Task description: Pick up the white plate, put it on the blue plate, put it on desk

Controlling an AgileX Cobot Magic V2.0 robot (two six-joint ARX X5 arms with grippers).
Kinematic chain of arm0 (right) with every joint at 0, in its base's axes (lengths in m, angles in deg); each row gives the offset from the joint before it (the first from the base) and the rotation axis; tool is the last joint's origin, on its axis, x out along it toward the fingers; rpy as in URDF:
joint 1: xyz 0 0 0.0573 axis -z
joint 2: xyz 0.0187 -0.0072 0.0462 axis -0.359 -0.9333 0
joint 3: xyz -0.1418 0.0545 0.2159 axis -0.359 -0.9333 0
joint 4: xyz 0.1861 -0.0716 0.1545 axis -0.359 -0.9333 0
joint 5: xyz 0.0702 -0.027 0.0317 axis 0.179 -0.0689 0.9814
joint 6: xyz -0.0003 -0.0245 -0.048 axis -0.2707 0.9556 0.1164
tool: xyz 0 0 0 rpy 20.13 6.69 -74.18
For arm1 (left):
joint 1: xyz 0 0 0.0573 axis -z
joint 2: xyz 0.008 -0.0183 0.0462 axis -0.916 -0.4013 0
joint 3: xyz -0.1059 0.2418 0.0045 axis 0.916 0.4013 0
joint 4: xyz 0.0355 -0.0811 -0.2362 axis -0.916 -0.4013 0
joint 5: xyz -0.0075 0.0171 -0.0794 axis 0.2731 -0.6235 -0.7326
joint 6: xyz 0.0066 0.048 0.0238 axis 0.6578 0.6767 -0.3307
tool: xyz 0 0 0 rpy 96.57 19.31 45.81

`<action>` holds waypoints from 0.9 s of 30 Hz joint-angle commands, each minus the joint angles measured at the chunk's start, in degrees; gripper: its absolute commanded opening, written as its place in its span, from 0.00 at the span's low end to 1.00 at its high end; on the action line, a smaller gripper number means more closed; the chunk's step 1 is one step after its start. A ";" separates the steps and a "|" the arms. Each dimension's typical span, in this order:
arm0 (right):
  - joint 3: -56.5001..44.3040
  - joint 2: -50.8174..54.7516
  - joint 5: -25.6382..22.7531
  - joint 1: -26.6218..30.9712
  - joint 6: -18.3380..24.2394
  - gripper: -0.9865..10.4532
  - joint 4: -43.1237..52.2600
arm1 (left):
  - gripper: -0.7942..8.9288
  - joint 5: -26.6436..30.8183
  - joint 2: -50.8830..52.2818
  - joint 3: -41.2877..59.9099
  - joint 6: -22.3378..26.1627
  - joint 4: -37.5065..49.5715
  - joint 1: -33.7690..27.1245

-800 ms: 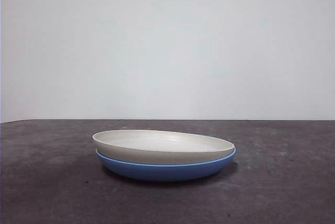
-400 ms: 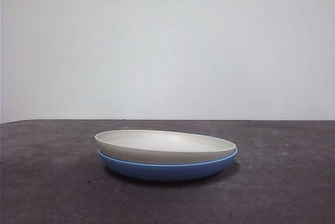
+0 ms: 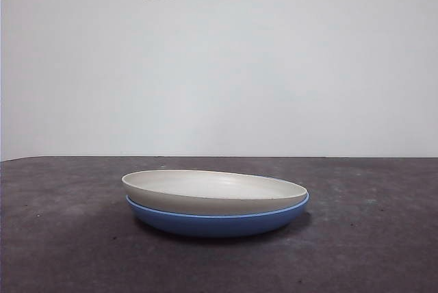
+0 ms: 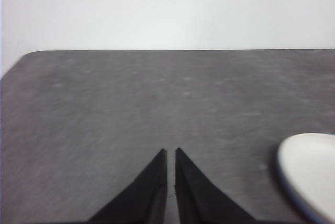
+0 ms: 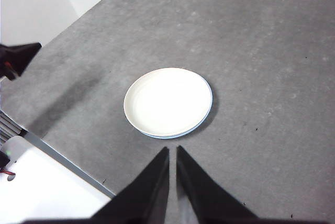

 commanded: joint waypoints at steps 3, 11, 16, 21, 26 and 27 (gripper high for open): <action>0.94 -0.17 0.04 -0.20 0.48 0.10 -1.38 | 0.11 3.61 5.16 6.75 -3.13 2.05 -1.92; 0.94 -0.17 0.04 -0.20 0.48 0.10 -1.38 | 0.11 4.74 8.44 11.69 -3.30 2.08 -3.32; 0.94 -0.17 0.04 -0.20 0.48 0.10 -1.36 | 0.11 5.53 8.44 12.15 -3.10 1.05 -3.48; 0.94 -0.17 0.04 -0.20 0.48 0.10 -1.36 | 0.11 5.84 8.46 12.15 -2.86 0.63 -3.48; 0.94 -0.17 0.04 -0.20 0.48 0.10 -1.36 | 0.11 5.84 8.44 12.15 -2.86 0.63 -3.48; 0.94 -0.17 0.04 -0.20 0.48 0.10 -1.36 | 0.11 5.84 8.44 12.15 -2.86 0.63 -3.48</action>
